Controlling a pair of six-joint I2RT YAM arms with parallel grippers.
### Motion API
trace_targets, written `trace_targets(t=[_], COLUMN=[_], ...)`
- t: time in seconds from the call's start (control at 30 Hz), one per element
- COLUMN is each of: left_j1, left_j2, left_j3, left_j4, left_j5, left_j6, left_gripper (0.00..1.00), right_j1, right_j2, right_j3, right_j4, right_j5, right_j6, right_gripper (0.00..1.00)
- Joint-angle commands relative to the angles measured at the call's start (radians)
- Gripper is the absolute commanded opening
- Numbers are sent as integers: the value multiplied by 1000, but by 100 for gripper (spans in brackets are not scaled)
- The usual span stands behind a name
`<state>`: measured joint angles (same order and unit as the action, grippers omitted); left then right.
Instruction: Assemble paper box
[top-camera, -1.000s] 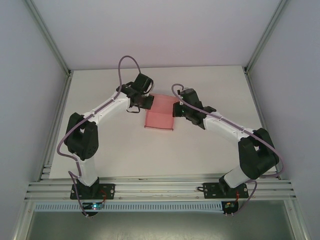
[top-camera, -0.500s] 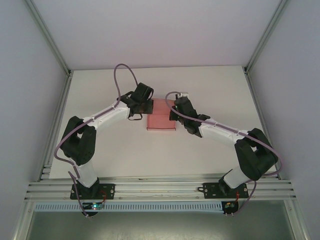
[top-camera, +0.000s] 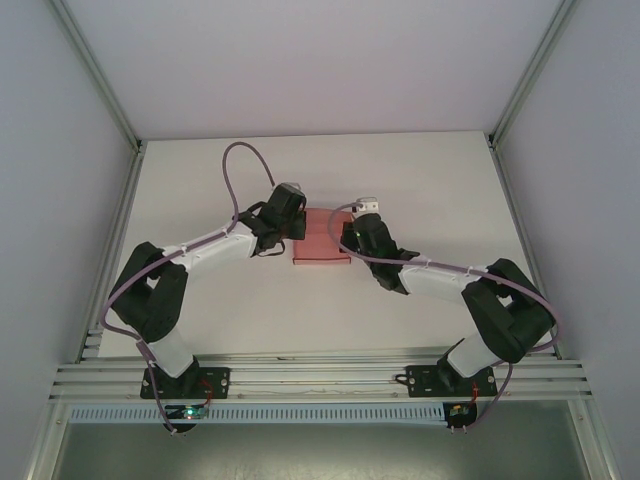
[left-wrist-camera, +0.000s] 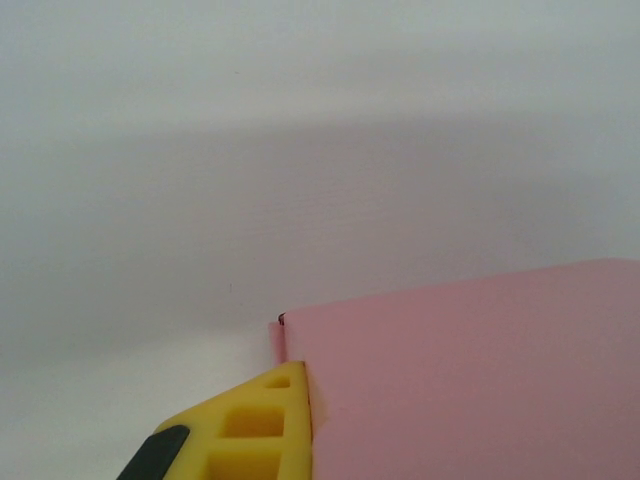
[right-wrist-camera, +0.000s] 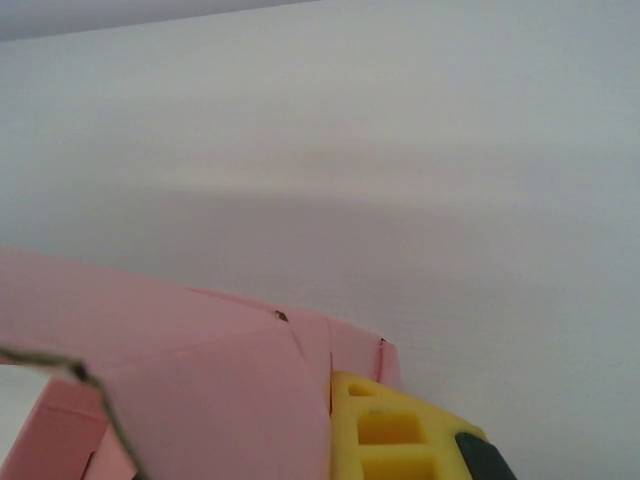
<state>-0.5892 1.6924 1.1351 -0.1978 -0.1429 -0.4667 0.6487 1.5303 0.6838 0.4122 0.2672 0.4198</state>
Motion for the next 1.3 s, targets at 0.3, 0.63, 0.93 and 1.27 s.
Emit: trace_targets(t=[0.3,0.63,0.93,1.27], left_j1=[-62,-103,-138,-195], left_j2=[-83,-169,-137,-209], left_j3=[-164,-385,-396,-436], left_j4=[270,416,414,342], left_j5=[49,-4,-20,-94], left_j6=[-35,-15,-41,-42], left_gripper=[1,5,8,26], right_j1=[61,108,203,239], right_j2=[-14,-4,18,54], right_j3=[-82,-168,-217,-304], right_j4=[30,119,150,228], right_j5=[67,142,287,356], right_j6=[-20,4,28,47], right_gripper=[4,4,3,1])
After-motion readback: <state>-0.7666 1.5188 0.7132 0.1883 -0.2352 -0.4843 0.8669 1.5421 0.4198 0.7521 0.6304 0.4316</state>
